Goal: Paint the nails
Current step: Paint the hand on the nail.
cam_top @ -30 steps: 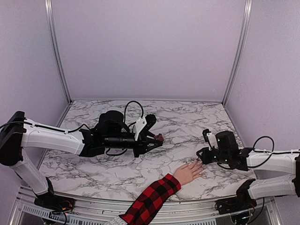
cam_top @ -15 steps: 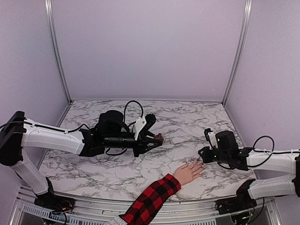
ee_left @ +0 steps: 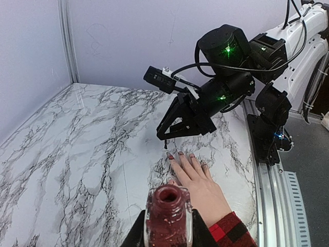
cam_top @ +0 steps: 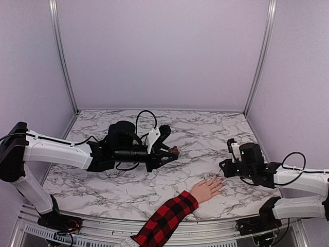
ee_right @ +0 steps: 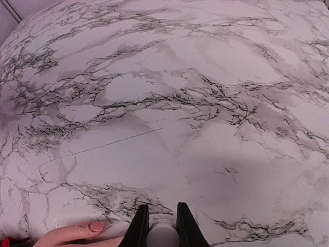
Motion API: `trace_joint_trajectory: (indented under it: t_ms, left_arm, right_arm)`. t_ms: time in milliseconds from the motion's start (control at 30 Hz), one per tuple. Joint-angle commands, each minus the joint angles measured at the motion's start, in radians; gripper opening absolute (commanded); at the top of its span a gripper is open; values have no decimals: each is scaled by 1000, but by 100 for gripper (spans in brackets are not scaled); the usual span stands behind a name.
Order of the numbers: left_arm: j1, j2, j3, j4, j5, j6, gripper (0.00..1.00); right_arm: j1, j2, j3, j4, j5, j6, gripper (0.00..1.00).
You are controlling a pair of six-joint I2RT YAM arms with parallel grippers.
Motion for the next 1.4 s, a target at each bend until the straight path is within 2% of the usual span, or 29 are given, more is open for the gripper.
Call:
trace_joint_trajectory:
  t_ms: [0,267,567,1367]
  left_arm:
    - [7,14,23,38,19,4,0]
    - [7,17,24,38,22,0,0]
    - [7,15,22,39,20,1,0]
    - [9,17,22,38,17,0,0]
  right_arm:
    - [-5,-62,-15,23,-22,-15,0]
    - [-5,-57,-17,58,-133,-55,0]
    - [-5,-49,-19,66,-159,-61,0]
    - [-5,-32,-8,-6,-81,-14,0]
